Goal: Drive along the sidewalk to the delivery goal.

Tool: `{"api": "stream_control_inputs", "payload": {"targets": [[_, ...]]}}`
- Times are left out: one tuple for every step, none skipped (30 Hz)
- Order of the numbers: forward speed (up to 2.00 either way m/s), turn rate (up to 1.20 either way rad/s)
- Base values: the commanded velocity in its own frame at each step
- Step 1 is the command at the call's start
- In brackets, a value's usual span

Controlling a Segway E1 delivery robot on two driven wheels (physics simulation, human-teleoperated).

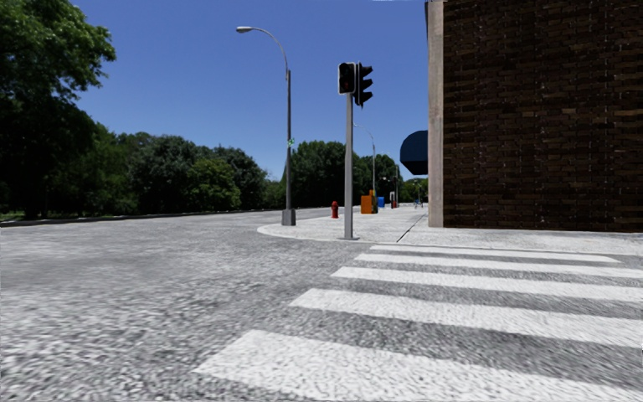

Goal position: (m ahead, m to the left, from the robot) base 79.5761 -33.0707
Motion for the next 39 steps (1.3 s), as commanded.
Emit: {"api": "stream_control_inputs", "payload": {"targets": [[1.38, -0.51], [1.38, -0.51], [1.38, -0.51], [1.37, -0.51], [1.37, -0.51], [1.37, -0.51], [1.37, -0.51], [1.37, -0.51], [1.37, -0.51], [1.37, -0.51], [1.37, -0.51], [1.37, -0.51], [1.37, -0.51], [1.37, -0.51], [1.37, -0.51], [1.37, -0.39], [1.37, -0.28], [1.37, -0.22], [1.37, -0.18], [1.37, -0.18], [1.37, -0.17], [1.37, -0.17], [1.37, -0.17], [1.37, -0.17], [1.37, -0.12], [1.37, -0.09], [1.37, -0.08], [1.37, -0.08], [1.37, -0.08], [1.37, 0.00], [1.37, 0.00], [1.37, 0.00], [1.37, 0.00], [1.37, 0.00], [1.37, 0.00], [1.37, -0.08], [1.37, -0.35], [1.37, -0.52], [1.37, -0.52]]}}
